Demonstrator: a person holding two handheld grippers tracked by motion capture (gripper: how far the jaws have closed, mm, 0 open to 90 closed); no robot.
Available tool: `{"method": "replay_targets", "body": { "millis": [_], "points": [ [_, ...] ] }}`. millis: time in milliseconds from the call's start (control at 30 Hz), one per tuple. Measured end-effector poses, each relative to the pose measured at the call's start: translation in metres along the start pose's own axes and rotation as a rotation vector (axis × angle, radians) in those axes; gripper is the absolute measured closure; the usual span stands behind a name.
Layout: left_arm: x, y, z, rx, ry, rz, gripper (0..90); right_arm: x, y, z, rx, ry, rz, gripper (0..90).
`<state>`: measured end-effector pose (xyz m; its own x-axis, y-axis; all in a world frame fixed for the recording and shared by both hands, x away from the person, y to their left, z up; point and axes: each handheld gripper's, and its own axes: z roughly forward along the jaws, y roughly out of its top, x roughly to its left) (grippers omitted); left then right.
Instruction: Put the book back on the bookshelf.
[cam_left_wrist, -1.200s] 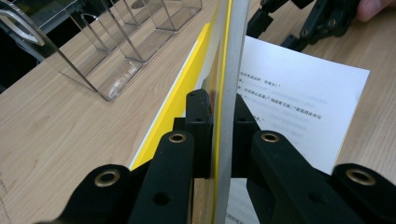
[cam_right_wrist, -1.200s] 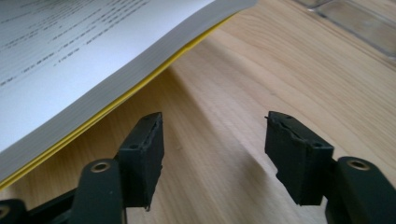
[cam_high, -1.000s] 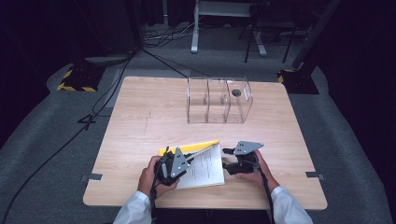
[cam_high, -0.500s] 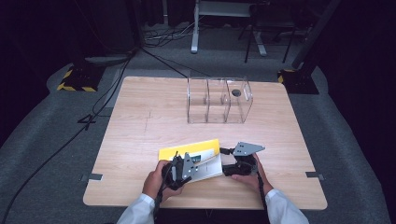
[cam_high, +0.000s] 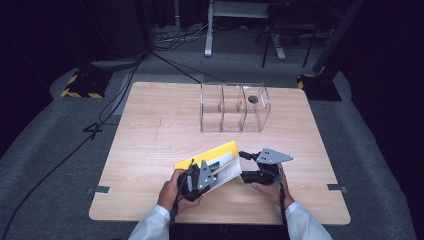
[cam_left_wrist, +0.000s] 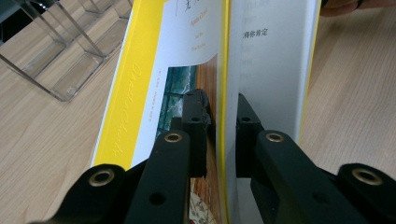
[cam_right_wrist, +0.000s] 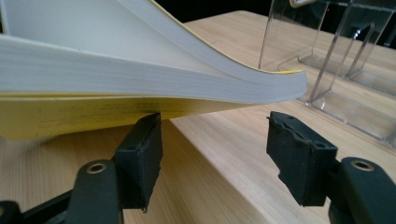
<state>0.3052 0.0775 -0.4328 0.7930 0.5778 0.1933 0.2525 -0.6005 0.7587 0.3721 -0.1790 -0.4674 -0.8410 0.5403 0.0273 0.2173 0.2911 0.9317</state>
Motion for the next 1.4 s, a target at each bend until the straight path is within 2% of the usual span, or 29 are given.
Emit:
{"method": "replay_targets", "body": {
  "millis": [167,233,400,500,600,667,800,867,933,1100,1267,1400],
  "points": [
    [0.006,-0.009,-0.01,-0.043,-0.036,-0.069,78.3,0.005,0.007,0.001,-0.029,0.021,0.002,36.7],
    [0.006,-0.012,-0.012,-0.049,-0.033,-0.081,77.8,0.007,0.009,0.002,-0.04,0.034,0.012,37.5],
    [0.007,-0.019,-0.013,-0.05,-0.031,-0.114,75.8,0.01,0.009,0.007,-0.025,0.032,0.002,37.8],
    [0.007,-0.02,-0.015,-0.052,-0.028,-0.113,75.6,0.012,0.009,0.008,-0.023,0.036,-0.001,37.9],
    [0.004,-0.019,-0.015,-0.055,0.0,-0.087,77.3,0.014,0.011,0.008,-0.03,0.033,0.0,38.9],
    [0.004,-0.018,-0.014,-0.074,-0.002,-0.087,78.8,0.014,0.012,0.008,-0.036,0.024,0.002,40.5],
    [0.003,-0.008,-0.007,-0.104,-0.031,-0.068,79.3,0.009,0.014,0.001,-0.061,0.005,0.025,41.9],
    [0.003,0.0,-0.003,-0.119,-0.059,-0.068,78.9,0.006,0.016,-0.005,-0.074,-0.018,0.015,45.2],
    [0.004,0.009,0.002,-0.155,-0.092,-0.075,78.2,0.002,0.019,-0.013,-0.095,-0.039,0.004,45.9],
    [0.005,0.025,0.01,-0.206,-0.12,-0.052,77.4,-0.009,0.028,-0.032,-0.13,-0.077,-0.003,48.3],
    [0.008,0.025,0.009,-0.264,-0.144,-0.053,77.2,-0.011,0.033,-0.04,-0.142,-0.089,-0.027,48.4],
    [0.011,0.012,0.0,-0.31,-0.158,-0.078,76.9,-0.003,0.039,-0.038,-0.151,-0.067,-0.06,48.3]
  ]
}}
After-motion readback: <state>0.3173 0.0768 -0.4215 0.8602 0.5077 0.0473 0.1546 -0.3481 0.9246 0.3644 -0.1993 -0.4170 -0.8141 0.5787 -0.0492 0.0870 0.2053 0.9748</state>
